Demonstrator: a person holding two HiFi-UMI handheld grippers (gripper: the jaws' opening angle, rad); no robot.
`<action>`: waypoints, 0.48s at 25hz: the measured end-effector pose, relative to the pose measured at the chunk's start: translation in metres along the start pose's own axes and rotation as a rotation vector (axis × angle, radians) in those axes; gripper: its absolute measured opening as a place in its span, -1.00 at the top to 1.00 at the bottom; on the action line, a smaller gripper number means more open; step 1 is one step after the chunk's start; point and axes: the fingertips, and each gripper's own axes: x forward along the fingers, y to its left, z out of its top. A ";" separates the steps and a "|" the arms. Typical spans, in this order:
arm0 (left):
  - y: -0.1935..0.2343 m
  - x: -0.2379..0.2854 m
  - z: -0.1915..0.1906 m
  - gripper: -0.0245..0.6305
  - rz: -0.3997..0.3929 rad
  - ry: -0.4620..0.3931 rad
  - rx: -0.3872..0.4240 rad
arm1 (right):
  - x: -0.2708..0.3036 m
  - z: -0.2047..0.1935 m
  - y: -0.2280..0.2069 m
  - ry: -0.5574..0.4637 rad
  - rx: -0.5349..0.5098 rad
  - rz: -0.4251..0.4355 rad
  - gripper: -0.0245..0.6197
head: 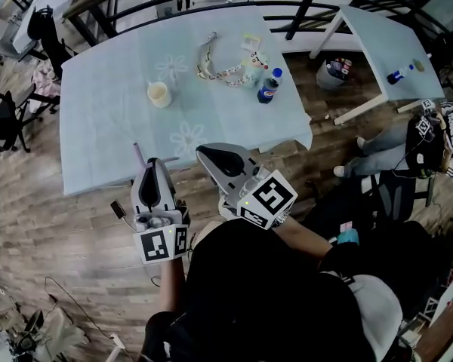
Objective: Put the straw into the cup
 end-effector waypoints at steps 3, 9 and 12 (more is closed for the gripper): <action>0.009 0.027 0.000 0.84 0.006 0.004 0.008 | 0.020 0.007 -0.018 -0.002 0.008 0.012 0.90; 0.029 0.059 -0.004 0.84 0.016 0.011 0.013 | 0.046 0.013 -0.042 -0.001 0.008 0.012 0.90; 0.039 0.073 -0.007 0.84 0.011 0.017 0.007 | 0.053 0.015 -0.052 -0.006 0.008 -0.011 0.90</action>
